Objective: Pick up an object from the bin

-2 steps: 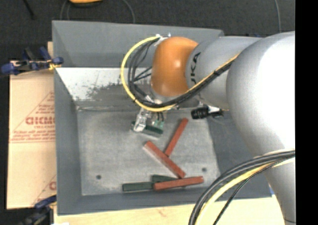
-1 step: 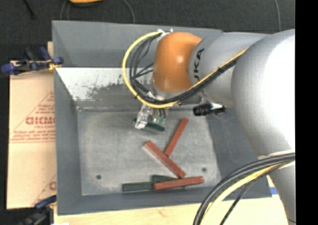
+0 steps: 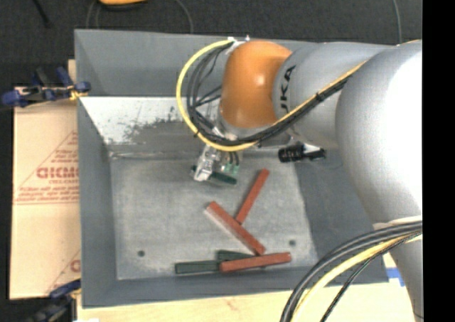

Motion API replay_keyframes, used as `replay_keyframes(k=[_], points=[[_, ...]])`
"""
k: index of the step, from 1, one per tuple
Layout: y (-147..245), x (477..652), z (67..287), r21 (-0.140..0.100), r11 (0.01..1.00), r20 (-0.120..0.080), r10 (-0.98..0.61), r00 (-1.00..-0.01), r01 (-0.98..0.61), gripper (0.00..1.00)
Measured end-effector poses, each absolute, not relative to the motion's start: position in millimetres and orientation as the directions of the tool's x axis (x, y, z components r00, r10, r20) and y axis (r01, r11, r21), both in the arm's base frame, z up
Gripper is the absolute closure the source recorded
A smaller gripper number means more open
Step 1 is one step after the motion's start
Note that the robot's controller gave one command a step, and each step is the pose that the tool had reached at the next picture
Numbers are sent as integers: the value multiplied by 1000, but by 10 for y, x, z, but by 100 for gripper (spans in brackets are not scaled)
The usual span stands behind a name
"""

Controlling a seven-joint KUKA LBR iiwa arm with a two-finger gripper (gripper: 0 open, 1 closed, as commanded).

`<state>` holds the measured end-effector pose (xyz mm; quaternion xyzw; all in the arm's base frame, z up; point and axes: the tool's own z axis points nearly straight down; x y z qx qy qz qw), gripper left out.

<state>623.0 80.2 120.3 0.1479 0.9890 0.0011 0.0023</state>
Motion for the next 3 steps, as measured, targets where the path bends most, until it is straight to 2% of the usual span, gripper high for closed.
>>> replay_keyframes(k=[3], points=[[796,6241,1460,4,956,-6,294,-956,294,100]])
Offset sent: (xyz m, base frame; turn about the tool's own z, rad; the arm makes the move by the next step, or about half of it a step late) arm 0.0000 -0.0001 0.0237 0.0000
